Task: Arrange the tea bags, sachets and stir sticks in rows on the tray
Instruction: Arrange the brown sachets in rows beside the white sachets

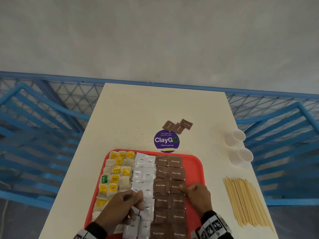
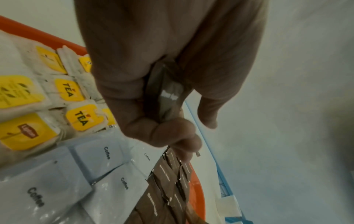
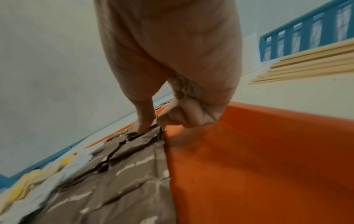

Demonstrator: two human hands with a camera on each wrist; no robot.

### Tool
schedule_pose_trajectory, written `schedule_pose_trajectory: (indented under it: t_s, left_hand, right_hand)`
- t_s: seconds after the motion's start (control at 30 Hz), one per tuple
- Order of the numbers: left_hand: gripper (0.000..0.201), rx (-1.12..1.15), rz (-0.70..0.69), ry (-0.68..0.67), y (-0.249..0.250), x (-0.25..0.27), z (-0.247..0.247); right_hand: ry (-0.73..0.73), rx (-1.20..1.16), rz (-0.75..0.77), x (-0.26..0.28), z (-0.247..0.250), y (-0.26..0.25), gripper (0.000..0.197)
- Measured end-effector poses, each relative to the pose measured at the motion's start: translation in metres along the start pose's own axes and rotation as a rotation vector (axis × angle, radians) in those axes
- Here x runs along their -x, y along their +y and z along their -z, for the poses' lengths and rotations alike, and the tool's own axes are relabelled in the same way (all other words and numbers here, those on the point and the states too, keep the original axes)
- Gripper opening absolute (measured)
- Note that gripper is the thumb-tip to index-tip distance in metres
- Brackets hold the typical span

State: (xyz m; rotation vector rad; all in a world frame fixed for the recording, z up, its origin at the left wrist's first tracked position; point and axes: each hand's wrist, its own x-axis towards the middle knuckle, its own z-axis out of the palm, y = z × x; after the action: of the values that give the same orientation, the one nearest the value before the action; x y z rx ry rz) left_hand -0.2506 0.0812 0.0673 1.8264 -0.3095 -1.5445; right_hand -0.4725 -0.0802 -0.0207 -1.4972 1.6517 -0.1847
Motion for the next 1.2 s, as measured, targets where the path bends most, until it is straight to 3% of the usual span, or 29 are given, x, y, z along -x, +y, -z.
schedule_pose_trajectory:
  t_s: [0.17,0.3,0.37,0.47,0.53,0.63,0.7,0.87,1.07,1.2]
  left_hand:
    - [0.048,0.258,0.049,-0.056,0.010,0.001,-0.002]
    - [0.052,0.409,0.033,-0.112,0.019,0.003,-0.005]
    - [0.056,0.457,0.008,-0.158,0.024,0.004,-0.008]
    - [0.059,0.484,-0.056,-0.251,0.029,0.008,-0.016]
    - [0.060,0.489,-0.099,-0.314,0.033,0.012,-0.022]
    - [0.060,0.419,-0.156,-0.301,0.038,0.016,-0.022]
    - [0.055,0.292,-0.221,-0.252,0.043,0.020,-0.019]
    - [0.010,0.051,-0.410,-0.077,0.043,0.027,-0.011]
    - [0.013,-0.084,-0.373,-0.096,0.044,0.028,-0.005]
    - [0.015,-0.169,-0.324,-0.206,0.042,0.030,-0.005]
  right_hand:
    - [0.056,-0.008,0.004,0.009,-0.002,-0.006,0.041]
    - [0.057,-0.042,0.154,0.031,0.014,-0.029,0.039]
    - [-0.086,-0.028,0.254,0.055,0.021,-0.050,0.034]
    - [-0.456,-0.060,0.385,0.096,0.019,-0.088,0.020]
    - [-0.557,-0.171,0.442,0.113,0.012,-0.106,0.009]
    - [-0.453,-0.255,0.509,0.118,0.009,-0.114,0.019]
    - [-0.431,-0.292,0.474,0.119,0.013,-0.115,0.014]
    - [-0.397,-0.441,0.288,0.120,0.021,-0.111,0.012]
    - [-0.392,-0.544,0.252,0.122,0.029,-0.114,0.006]
    - [-0.315,-0.529,0.290,0.125,0.028,-0.114,0.023]
